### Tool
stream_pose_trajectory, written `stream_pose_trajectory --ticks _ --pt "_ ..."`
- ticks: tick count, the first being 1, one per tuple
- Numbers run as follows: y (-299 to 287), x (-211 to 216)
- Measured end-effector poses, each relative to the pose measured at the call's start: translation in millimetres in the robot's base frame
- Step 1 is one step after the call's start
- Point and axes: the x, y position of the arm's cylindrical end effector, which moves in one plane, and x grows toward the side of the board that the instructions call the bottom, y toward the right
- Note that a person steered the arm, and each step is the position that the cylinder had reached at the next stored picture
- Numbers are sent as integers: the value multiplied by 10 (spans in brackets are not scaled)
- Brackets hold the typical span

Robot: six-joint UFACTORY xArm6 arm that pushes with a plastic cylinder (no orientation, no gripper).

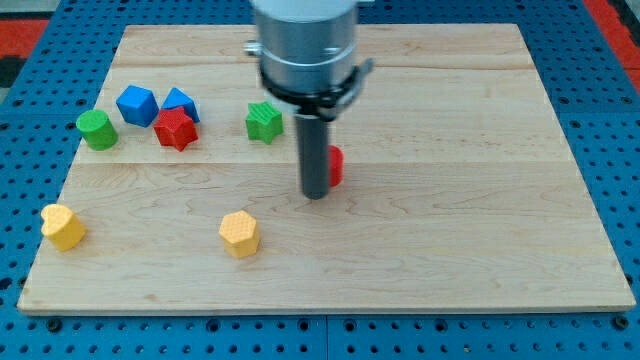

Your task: Push red circle into the green star

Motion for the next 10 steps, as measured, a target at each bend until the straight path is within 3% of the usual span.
stream_pose_trajectory --ticks 3,4,5,7,10 --pt "129 -354" --pt "482 -371" --pt "361 -583" --pt "-534 -771" --pt "-697 -668"
